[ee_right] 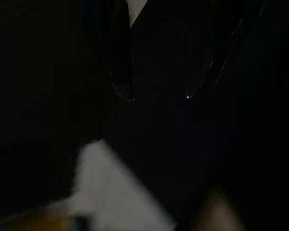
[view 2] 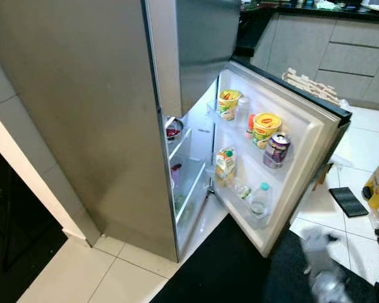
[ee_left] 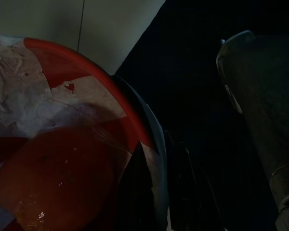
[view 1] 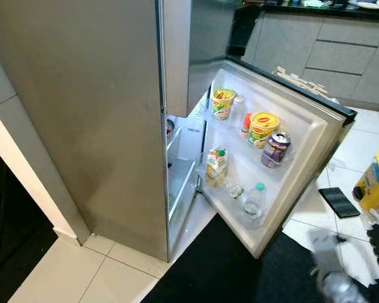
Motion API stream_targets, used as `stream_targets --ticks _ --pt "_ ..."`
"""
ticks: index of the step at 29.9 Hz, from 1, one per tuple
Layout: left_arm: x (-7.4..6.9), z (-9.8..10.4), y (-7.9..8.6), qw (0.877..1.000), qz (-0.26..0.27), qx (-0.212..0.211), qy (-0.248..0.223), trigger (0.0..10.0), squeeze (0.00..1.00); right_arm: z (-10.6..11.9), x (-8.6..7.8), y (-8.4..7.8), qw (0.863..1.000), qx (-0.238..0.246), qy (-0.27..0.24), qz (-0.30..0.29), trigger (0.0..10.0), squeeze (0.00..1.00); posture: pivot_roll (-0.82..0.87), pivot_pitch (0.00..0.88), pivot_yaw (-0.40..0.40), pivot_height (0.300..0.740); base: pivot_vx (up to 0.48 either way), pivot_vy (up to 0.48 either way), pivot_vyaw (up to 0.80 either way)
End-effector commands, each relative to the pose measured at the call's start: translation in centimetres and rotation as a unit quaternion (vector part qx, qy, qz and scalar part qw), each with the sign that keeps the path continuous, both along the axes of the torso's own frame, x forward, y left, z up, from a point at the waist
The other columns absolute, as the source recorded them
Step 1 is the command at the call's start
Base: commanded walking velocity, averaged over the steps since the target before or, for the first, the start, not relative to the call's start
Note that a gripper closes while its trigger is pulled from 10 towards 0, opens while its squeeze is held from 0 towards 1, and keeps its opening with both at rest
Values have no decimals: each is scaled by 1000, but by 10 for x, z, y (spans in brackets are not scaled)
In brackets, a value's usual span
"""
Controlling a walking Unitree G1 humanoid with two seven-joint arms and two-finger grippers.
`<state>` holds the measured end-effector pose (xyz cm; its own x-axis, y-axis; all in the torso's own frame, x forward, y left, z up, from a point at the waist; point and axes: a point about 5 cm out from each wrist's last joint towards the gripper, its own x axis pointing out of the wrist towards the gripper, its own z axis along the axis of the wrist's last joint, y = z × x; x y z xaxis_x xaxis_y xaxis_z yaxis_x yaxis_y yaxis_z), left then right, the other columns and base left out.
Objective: Restocking fridge
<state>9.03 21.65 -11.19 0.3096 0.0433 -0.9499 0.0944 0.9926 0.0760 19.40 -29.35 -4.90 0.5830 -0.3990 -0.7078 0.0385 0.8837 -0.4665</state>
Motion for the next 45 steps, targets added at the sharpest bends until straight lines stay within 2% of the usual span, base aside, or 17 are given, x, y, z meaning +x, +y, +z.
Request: stream_targets --ticks 1,2,3,4,9,11,16,23,34,35,37,38,39,40,43,44,45 --pt "12 -1 -32 998 -17 -50 -19 10000 0 -7 -7 5 999 15 25 17 10000 0 -32 0 -21 740 0 0 0" --pt "12 -1 -31 998 -16 -49 -20 10000 0 -17 -19 15 997 35 52 34 10000 0 -32 0 -21 740 0 0 0" --pt "12 -1 -31 998 -16 -49 -20 10000 0 -17 -19 15 997 35 52 34 10000 0 -32 0 -21 740 0 0 0" --pt "13 -1 -30 999 -14 -48 -20 10000 0 -31 -40 30 992 58 95 56 10000 0 -32 0 -21 740 0 0 0" --pt "13 -1 -31 999 -16 -48 -19 10000 0 -42 -60 40 986 80 131 68 10000 0 -32 0 -21 740 0 0 0" --pt "12 -1 -32 998 -19 -50 -18 10000 0 -48 -74 45 980 87 158 84 10000 0 -35 0 -12 740 0 -171 0" --pt "13 -1 -33 998 -19 -51 -17 10000 0 -51 -83 46 976 92 175 95 10000 0 -35 0 -12 740 0 -391 0" --pt "14 -1 -35 998 -21 -53 -17 10000 0 -50 -81 46 975 96 173 98 10000 0 -35 0 -12 740 0 -454 0" --pt "13 -1 -33 998 -20 -52 -17 10000 0 -46 -68 45 977 87 157 112 10000 0 -38 0 -13 740 0 -454 0" --pt "14 -1 -33 998 -17 -49 -19 10000 0 -41 -54 46 981 91 128 115 10000 0 -37 0 -14 740 0 0 0" --pt "14 -1 -32 999 -16 -48 -19 10000 0 -40 -51 47 982 92 121 116 10000 0 -37 0 -14 740 0 0 0" --pt "15 -1 -31 999 -13 -47 -21 10000 0 -32 -32 49 984 115 75 110 10000 0 -39 0 -11 740 0 0 0" --pt "15 -1 -31 999 -12 -46 -22 10000 0 -28 -23 51 984 128 54 109 10000 0 -39 0 -11 740 0 0 0" --pt "15 -1 -31 999 -12 -46 -22 10000 0 -28 -23 51 984 128 54 109 10000 0 -39 0 -11 740 0 0 0" --pt "15 -1 -30 999 -12 -46 -23 10000 0 -12 8 57 978 170 -13 122 10000 0 -39 0 -11 740 0 0 0" --pt "15 -1 -30 999 -12 -46 -23 10000 0 -12 8 57 978 170 -13 122 10000 0 -39 0 -11 740 0 0 0" --pt "16 -1 -30 999 -11 -46 -23 10000 0 1 28 63 970 192 -55 142 10000 0 -39 0 -11 740 0 0 0"
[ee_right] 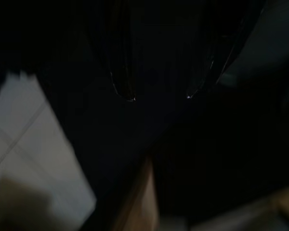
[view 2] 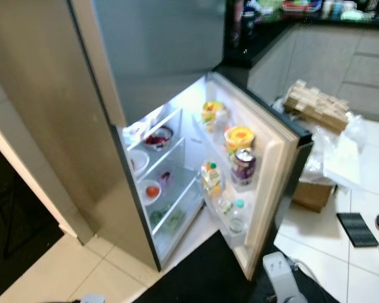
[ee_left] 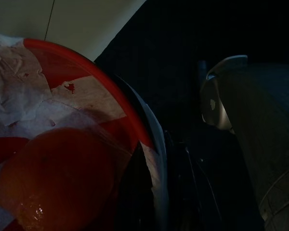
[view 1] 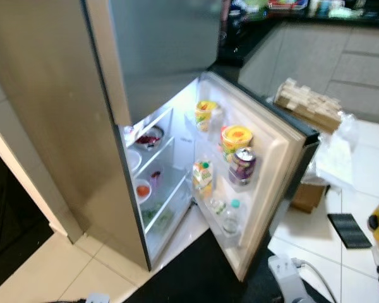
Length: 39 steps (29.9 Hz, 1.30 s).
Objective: Restocking fridge
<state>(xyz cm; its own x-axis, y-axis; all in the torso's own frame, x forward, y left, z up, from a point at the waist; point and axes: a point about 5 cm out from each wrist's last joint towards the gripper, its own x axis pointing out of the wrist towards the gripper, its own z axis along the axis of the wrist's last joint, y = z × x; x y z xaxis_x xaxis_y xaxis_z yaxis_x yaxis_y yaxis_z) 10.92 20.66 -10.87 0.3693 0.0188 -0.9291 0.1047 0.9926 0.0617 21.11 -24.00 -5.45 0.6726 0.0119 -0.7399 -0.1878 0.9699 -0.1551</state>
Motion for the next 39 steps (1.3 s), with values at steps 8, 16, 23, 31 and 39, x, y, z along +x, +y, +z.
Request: stream_targets --ticks 8,16,23,31,39 --pt "-4 -4 -20 999 -8 -36 10 10000 0 52 69 34 979 136 -142 53 10000 0 -39 0 -11 740 0 0 0" --pt "-6 -4 -20 999 -11 -34 11 10000 0 83 100 63 951 213 -191 120 0 0 -34 0 -13 740 0 0 0" --pt "-10 -5 -19 999 -12 -34 15 10000 0 108 123 73 944 194 -242 112 10000 0 -27 0 -10 740 0 0 0" --pt "-12 -5 -18 999 -10 -34 16 10000 0 125 136 67 944 153 -280 82 10000 0 -21 0 -12 740 0 0 0" --pt "-13 -6 -17 999 -9 -34 17 10000 0 131 139 30 959 27 -282 20 10000 0 -23 0 -6 740 0 0 0"
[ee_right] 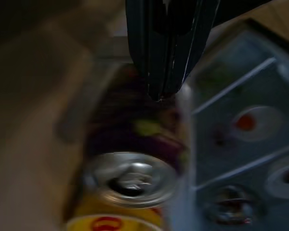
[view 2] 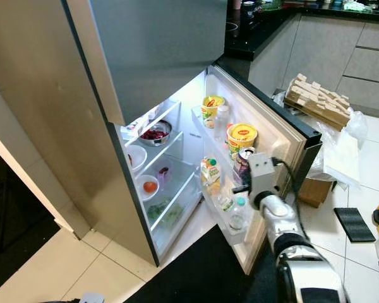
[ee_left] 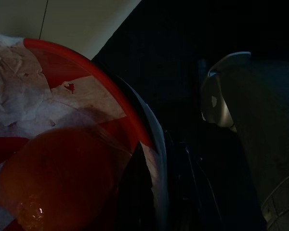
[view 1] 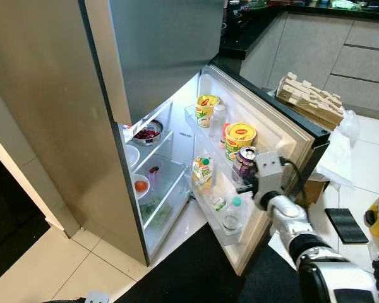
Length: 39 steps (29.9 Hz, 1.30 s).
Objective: Restocking fridge
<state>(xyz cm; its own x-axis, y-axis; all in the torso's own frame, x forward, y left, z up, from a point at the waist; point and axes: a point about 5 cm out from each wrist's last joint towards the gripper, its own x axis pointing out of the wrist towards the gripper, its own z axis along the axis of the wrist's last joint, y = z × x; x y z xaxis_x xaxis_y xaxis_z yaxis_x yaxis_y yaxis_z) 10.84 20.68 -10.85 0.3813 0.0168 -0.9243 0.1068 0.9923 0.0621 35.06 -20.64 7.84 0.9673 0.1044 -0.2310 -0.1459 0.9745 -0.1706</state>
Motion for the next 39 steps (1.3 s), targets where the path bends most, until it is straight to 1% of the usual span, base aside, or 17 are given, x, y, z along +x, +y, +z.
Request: stream_targets --ticks 1,3,10,13,14,16,18,20,21,23,26,31,33,35,36,38,39 --pt "-12 -6 -17 999 -8 -33 23 10000 0 -1 -1 -10 999 -33 13 -26 10000 0 -27 0 -3 740 0 0 0" --pt "-12 -6 -17 999 -9 -33 23 10000 0 1 -2 -23 996 -63 14 -54 10000 0 -27 0 -3 740 0 0 0" --pt "-9 -5 -17 999 -10 -34 19 10000 0 14 -4 -56 989 -83 -9 -119 10000 0 -29 0 -1 740 0 0 0" --pt "-8 -5 -18 999 -11 -34 18 10000 0 28 -7 -84 980 -98 -27 -170 10000 0 -32 0 1 740 0 0 0" --pt "-8 -5 -18 999 -11 -34 18 10000 0 28 -7 -84 980 -98 -27 -170 10000 0 -32 0 1 740 0 0 0" --pt "-8 -5 -18 999 -12 -35 18 10000 0 35 -11 -102 973 -116 -32 -198 10000 0 -32 0 1 740 0 0 0" --pt "-8 -5 -18 999 -12 -35 18 10000 0 35 -11 -102 973 -116 -32 -198 10000 0 -32 0 1 740 0 0 0" --pt "-7 -4 -18 999 -10 -35 16 10000 0 48 -22 -134 953 -141 -39 -265 10000 0 -23 0 -2 740 0 0 0" --pt "-7 -4 -18 999 -10 -35 16 10000 0 48 -22 -134 953 -141 -39 -265 10000 0 -23 0 -2 740 0 0 0" --pt "-7 -4 -18 999 -8 -35 16 10000 0 57 -33 -157 937 -154 -43 -311 10000 0 -23 0 -2 740 0 0 0" --pt "-7 -4 -17 999 -8 -34 16 10000 0 56 -36 -162 935 -149 -40 -319 10000 0 -25 0 -2 740 0 0 0" --pt "-8 -4 -17 999 -8 -35 17 10000 0 21 -47 -151 947 -125 22 -294 10000 0 -27 0 0 740 0 0 0" --pt "-8 -4 -17 999 -8 -35 17 10000 0 21 -47 -151 947 -125 22 -294 10000 0 -27 0 0 740 0 0 0" --pt "-7 -4 -18 999 -9 -36 15 10000 0 -15 -62 -139 947 -121 93 -281 10000 0 -26 0 1 740 0 0 0" --pt "-7 -4 -18 999 -9 -36 15 10000 0 -15 -62 -139 947 -121 93 -281 10000 0 -26 0 1 740 0 0 0" --pt "-4 -4 -17 999 -10 -34 13 10000 0 -58 -91 -126 937 -119 179 -276 10000 0 -26 0 1 740 0 0 0" --pt "-4 -4 -17 999 -10 -34 13 10000 0 -58 -91 -126 937 -119 179 -276 10000 0 -26 0 1 740 0 0 0"
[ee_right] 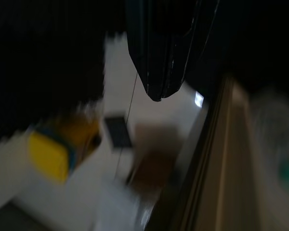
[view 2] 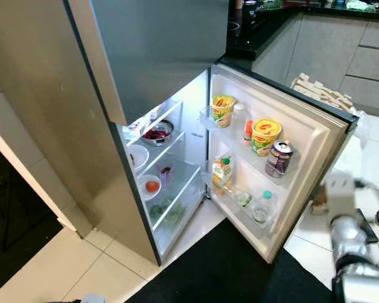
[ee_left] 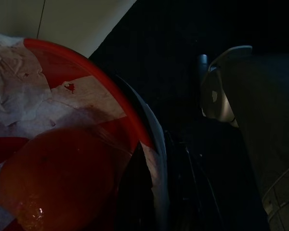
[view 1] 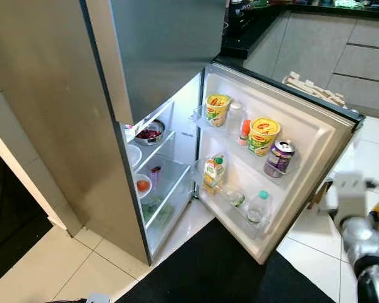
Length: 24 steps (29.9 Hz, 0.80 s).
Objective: Restocking fridge
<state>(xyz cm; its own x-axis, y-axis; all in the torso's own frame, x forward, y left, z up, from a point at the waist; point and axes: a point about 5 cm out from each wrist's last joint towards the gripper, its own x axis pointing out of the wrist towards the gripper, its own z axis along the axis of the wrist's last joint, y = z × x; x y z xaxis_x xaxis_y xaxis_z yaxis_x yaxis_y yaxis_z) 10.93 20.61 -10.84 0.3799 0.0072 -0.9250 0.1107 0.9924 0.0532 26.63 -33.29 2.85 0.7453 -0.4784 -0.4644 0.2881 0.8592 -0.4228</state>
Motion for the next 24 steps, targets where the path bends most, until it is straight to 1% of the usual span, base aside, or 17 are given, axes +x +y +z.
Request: stream_targets --ticks 1,2,3,4,5,6,8,9,11,12,13,15,17,20,24 --pt "-5 -4 -16 999 -8 -30 12 10000 0 -8 -7 0 1000 5 24 -7 10000 0 -26 0 1 740 0 0 0" --pt "-5 -4 -16 999 -9 -29 13 10000 0 -30 -25 9 998 25 65 -9 10000 0 -26 0 1 740 0 0 0" --pt "-5 -4 -15 999 -10 -28 15 10000 0 -46 -40 16 994 39 98 -7 10000 0 -24 0 0 740 0 0 0" --pt "-5 -4 -15 1000 -7 -27 15 10000 0 -61 -55 23 990 54 129 -4 10000 0 -24 0 0 740 0 0 0" --pt "-6 -4 -14 1000 -5 -26 15 10000 0 -70 -66 29 987 63 150 1 10000 0 -24 0 0 740 0 0 0" --pt "-6 -4 -14 1000 -5 -26 15 10000 0 -70 -66 29 987 63 150 1 10000 0 -24 0 0 740 0 0 0" --pt "-8 -4 -12 1000 -13 -14 22 10000 0 -86 -84 42 978 73 193 27 10000 0 -20 0 -3 740 0 0 0" --pt "-8 -4 -12 1000 -13 -14 22 10000 0 -86 -84 42 978 73 193 27 10000 0 -20 0 -3 740 0 0 0" --pt "-9 -4 -11 999 -21 -4 26 10000 0 -103 -106 59 965 83 241 64 10000 0 -23 0 -3 740 0 0 0" --pt "-9 -4 -11 999 -22 -2 25 10000 0 -107 -112 63 961 87 254 75 10000 0 -23 0 -3 740 0 0 0" --pt "-9 -4 -11 999 -22 -2 25 10000 0 -107 -112 63 961 87 254 75 10000 0 -23 0 -3 740 0 0 0" --pt "-8 -4 -9 999 -23 7 23 10000 0 -113 -122 70 953 91 274 88 10000 0 -23 0 -4 740 0 0 0" --pt "-8 -4 -7 999 -23 14 23 10000 0 -117 -129 74 949 95 286 94 10000 0 -23 0 -4 740 326 0 0" --pt "-7 -3 -6 999 -22 18 22 10000 0 -119 -132 76 946 98 292 99 10000 0 -25 0 -1 740 340 0 0" --pt "-6 -3 -5 999 -23 19 21 10000 0 -118 -129 78 947 97 288 106 10000 0 -27 0 1 740 346 0 0"
